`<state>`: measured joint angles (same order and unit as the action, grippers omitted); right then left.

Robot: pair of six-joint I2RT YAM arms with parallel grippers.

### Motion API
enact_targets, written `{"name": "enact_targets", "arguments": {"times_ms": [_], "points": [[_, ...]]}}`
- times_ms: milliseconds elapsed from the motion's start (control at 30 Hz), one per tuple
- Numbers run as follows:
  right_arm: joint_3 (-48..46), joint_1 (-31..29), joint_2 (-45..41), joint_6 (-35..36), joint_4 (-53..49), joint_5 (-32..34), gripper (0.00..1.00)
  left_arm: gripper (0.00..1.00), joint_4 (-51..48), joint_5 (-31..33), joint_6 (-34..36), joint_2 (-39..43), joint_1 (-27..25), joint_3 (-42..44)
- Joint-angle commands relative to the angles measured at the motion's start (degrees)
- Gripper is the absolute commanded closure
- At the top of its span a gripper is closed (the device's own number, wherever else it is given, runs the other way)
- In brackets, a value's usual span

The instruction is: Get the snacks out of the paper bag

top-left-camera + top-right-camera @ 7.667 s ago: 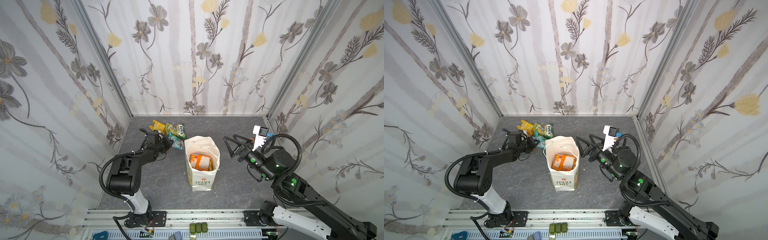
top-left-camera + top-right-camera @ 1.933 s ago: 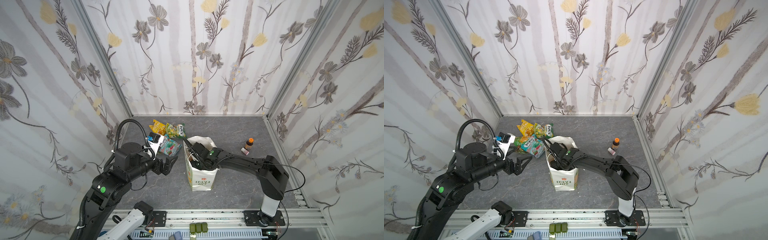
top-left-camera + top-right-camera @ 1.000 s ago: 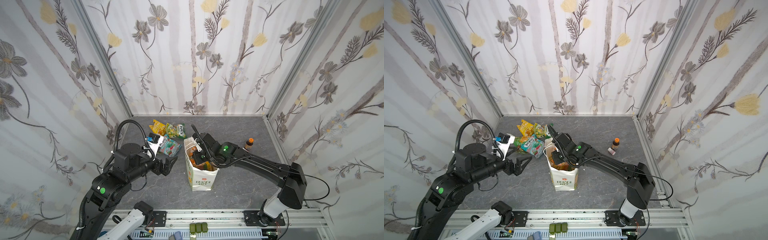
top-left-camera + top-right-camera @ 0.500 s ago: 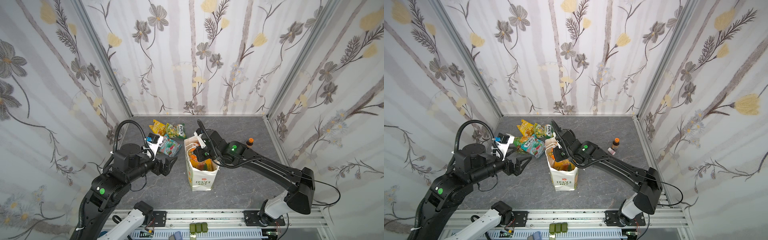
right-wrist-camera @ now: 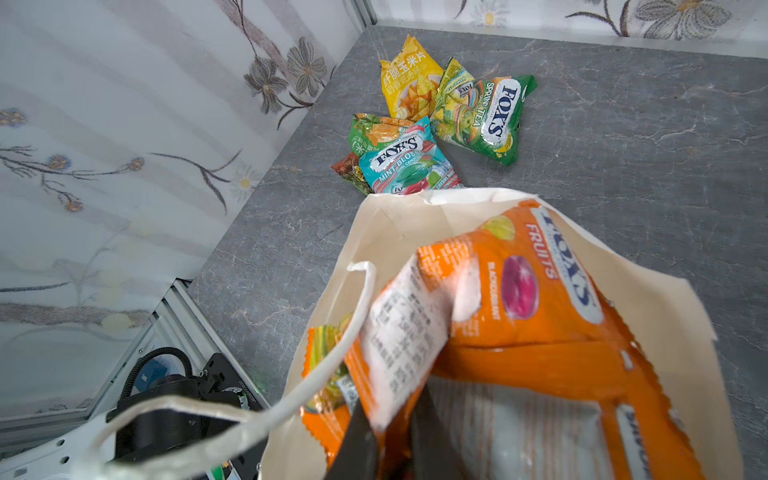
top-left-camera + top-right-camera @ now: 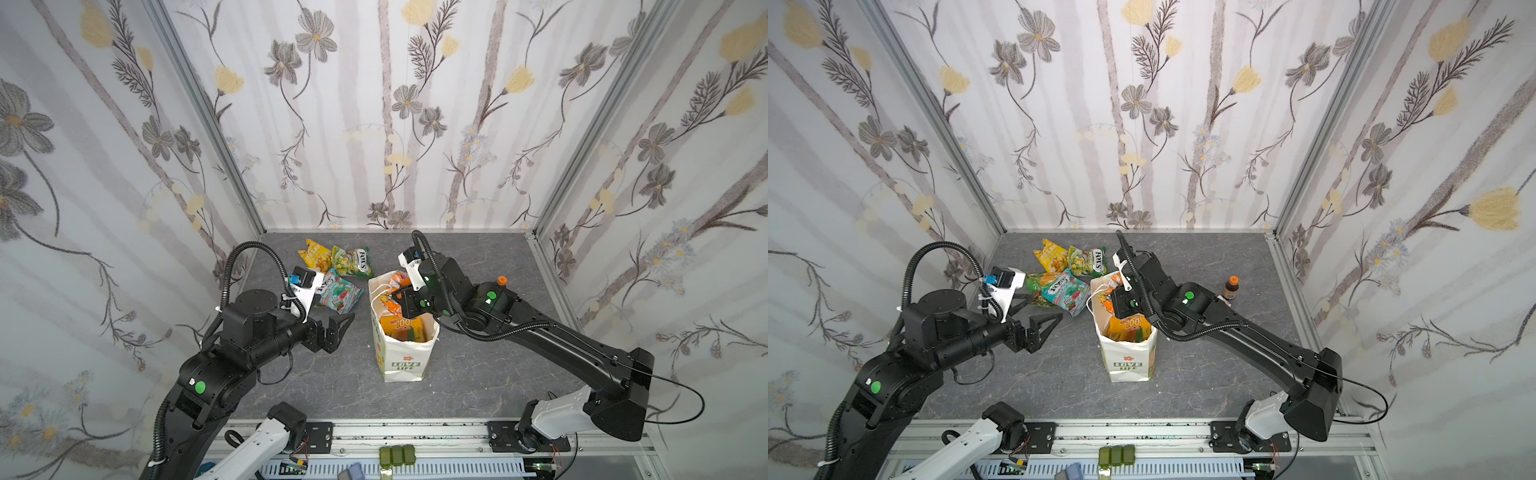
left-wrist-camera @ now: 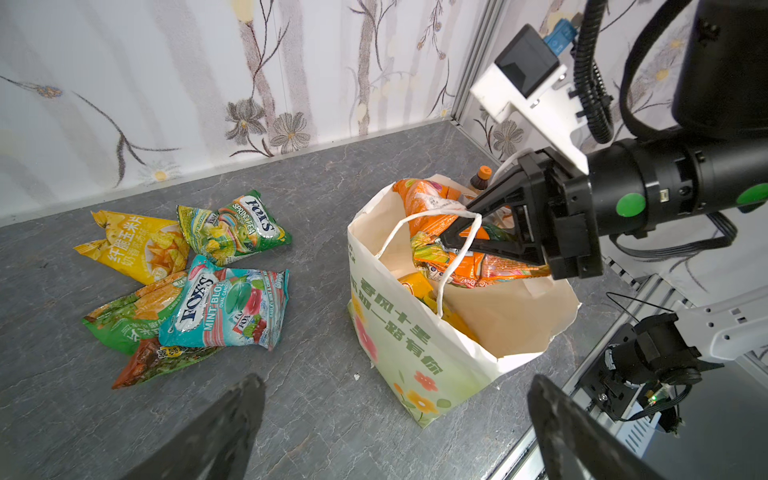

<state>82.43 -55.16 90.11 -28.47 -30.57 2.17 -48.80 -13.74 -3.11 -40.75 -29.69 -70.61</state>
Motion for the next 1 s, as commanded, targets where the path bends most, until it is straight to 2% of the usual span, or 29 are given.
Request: {"name": "enact_targets", "arguments": {"times_ms": [0,200,333,567,733,967], "points": [[0.6,0.1,-2.2,-1.1,4.5,2.1,0.99,0.00,4.2,-1.3,-2.7,0.5,0.0,0.3],[0.3,0.0,-6.4,-1.1,7.4,2.1,0.99,0.00,10.9,-3.5,-10.8,1.0,0.0,2.2],[-0.9,0.0,-10.1,-0.4,11.1,1.2,0.99,0.00,16.2,-3.1,-19.9,0.8,0.0,3.4],[-4.6,-0.1,-16.9,2.1,20.4,0.0,1.00,0.00,29.9,-9.0,-34.8,0.1,0.0,6.3],[-6.0,-0.9,-19.9,5.0,24.6,-0.2,1.00,0.00,43.3,-13.5,-45.1,-1.6,-0.1,8.5],[-7.0,-2.8,-20.4,7.4,27.1,-0.6,1.00,0.00,55.4,-15.3,-50.7,-5.5,-1.9,10.3]]}}
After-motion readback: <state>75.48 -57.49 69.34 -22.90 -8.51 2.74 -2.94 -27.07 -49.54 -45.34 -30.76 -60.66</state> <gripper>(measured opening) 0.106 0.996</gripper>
